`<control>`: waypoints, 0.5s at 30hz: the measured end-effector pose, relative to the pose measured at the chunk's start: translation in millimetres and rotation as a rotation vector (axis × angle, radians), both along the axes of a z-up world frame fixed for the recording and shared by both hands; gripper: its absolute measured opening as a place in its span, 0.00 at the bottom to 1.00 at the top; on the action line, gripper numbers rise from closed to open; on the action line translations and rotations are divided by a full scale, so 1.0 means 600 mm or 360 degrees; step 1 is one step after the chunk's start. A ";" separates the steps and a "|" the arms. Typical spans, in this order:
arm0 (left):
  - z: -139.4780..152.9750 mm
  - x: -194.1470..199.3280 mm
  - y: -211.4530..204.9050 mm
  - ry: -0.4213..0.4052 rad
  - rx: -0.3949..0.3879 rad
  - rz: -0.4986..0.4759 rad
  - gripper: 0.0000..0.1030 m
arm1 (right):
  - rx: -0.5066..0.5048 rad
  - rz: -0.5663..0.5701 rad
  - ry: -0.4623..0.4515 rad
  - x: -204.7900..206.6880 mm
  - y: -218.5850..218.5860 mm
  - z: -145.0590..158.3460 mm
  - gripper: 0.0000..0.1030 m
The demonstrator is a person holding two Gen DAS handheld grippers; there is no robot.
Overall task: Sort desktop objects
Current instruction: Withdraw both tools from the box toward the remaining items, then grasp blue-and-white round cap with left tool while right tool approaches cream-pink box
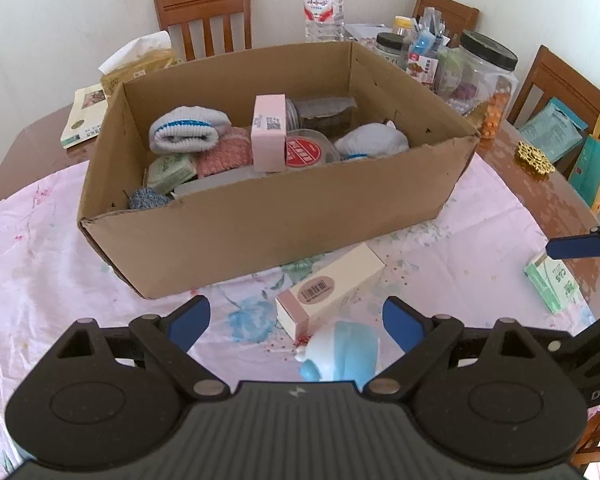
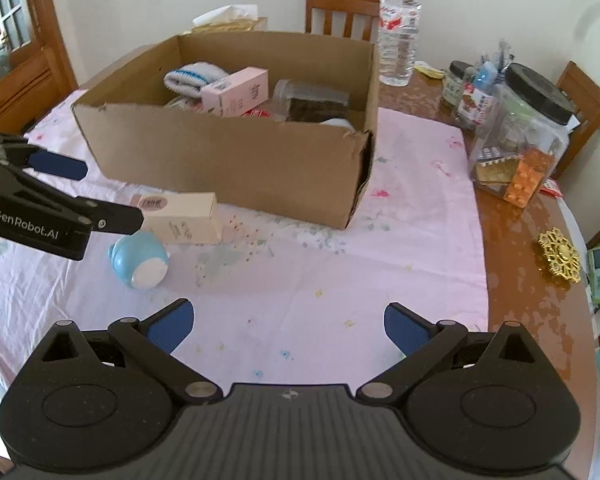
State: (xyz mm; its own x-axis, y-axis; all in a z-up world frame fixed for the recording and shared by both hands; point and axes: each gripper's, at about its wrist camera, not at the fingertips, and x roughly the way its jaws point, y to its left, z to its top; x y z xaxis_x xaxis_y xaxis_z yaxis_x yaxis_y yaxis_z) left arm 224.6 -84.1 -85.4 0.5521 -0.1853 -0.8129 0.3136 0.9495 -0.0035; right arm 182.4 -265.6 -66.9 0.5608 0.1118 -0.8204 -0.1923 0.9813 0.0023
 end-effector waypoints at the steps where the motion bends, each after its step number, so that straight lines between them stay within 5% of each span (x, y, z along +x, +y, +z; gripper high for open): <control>1: -0.002 -0.001 0.000 0.0004 0.0005 0.0000 0.90 | -0.0007 0.0010 0.0004 0.000 0.002 -0.002 1.00; 15: -0.015 0.010 -0.006 0.0049 -0.0048 0.0082 0.90 | 0.0046 0.0153 0.0041 0.001 0.023 -0.025 1.00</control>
State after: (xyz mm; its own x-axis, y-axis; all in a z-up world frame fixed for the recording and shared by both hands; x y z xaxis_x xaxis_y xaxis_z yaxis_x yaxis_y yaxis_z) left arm 230.8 -87.7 -94.2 0.5365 -0.1819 -0.8240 0.2636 0.9637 -0.0411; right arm 183.1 -252.1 -82.0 0.5249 0.1881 -0.8301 -0.2851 0.9578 0.0368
